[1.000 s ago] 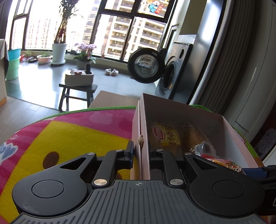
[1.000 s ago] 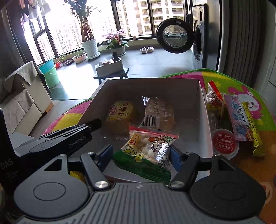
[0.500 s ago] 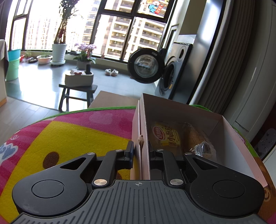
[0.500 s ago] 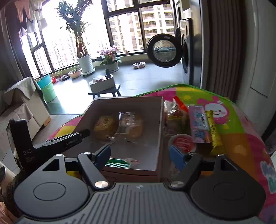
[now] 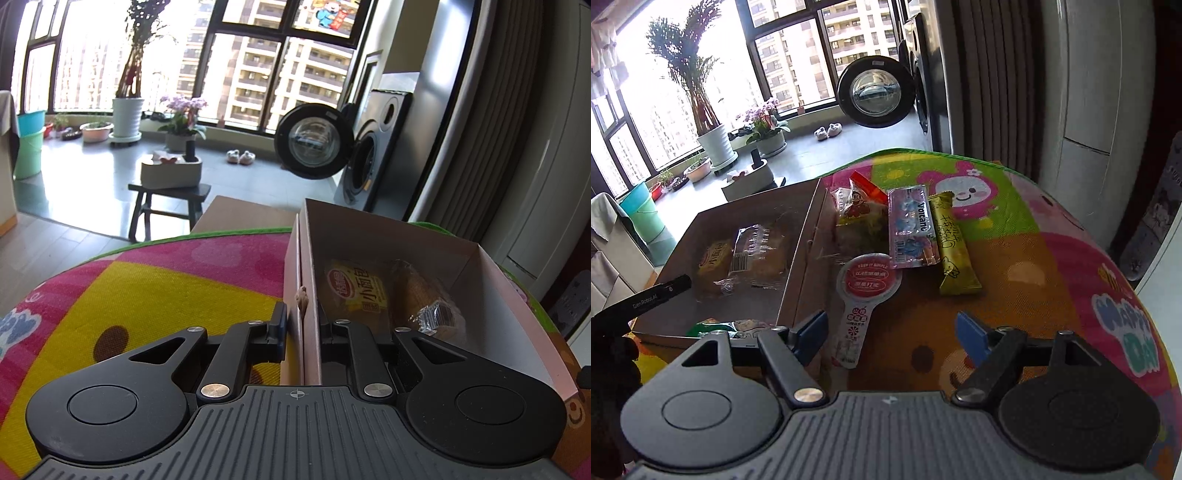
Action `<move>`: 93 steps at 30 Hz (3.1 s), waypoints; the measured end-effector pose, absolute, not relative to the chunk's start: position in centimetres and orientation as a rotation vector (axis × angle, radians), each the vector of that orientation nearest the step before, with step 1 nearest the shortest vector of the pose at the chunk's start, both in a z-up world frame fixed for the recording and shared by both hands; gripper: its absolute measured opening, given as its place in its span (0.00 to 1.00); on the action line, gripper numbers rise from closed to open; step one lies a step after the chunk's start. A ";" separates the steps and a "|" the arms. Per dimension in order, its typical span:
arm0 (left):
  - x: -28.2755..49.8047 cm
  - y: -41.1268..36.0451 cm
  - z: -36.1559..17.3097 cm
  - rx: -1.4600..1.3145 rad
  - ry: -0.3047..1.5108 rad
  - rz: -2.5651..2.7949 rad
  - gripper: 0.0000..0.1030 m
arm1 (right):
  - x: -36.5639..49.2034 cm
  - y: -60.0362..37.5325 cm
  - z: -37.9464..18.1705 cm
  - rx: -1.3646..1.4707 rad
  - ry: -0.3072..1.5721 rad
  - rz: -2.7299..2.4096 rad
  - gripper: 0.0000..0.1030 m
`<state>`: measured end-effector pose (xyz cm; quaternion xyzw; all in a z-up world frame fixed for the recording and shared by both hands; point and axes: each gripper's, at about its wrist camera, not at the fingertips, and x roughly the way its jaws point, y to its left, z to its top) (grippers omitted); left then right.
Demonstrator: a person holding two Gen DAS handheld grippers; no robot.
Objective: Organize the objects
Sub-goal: 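Move the right gripper to the red-lidded cup on the mat, then grasp the red-lidded cup with the right gripper and lower it into the box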
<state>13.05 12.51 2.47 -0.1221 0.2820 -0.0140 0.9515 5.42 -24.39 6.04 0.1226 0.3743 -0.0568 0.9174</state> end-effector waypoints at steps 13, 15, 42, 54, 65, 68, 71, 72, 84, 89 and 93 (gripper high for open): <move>13.1 12.6 2.4 -0.244 0.574 -0.027 0.15 | 20.8 -25.3 6.8 0.249 0.730 -0.199 0.65; 13.1 12.5 2.4 -0.244 0.575 -0.027 0.15 | 22.8 -25.9 5.9 0.264 0.741 -0.228 0.61; 13.2 12.5 2.3 -0.237 0.577 -0.025 0.14 | 9.8 -24.9 2.9 0.213 0.908 0.118 0.42; 13.3 12.4 2.4 -0.237 0.577 -0.024 0.14 | 3.1 -26.4 3.9 0.115 0.924 -0.047 0.20; 13.3 12.5 2.3 -0.237 0.578 -0.023 0.14 | 4.0 -23.8 3.8 -0.048 0.829 -0.100 0.68; 13.3 12.5 2.2 -0.232 0.578 -0.023 0.14 | 5.5 -24.2 2.5 -0.019 0.843 -0.119 0.69; 13.2 12.5 2.2 -0.227 0.578 -0.023 0.14 | 6.1 -24.6 2.2 0.033 0.840 -0.132 0.69; 13.3 12.5 2.3 -0.226 0.578 -0.022 0.14 | 6.1 -24.4 2.3 0.035 0.844 -0.133 0.69; 13.2 12.5 2.2 -0.229 0.578 -0.024 0.14 | 1.5 -19.3 5.1 -0.046 0.912 -0.023 0.32; 13.2 12.4 2.1 -0.229 0.578 -0.024 0.14 | -0.9 -16.0 6.3 -0.154 0.903 0.036 0.32; 13.2 12.4 2.1 -0.233 0.577 -0.028 0.15 | -0.8 -15.7 6.6 -0.189 0.882 -0.001 0.51</move>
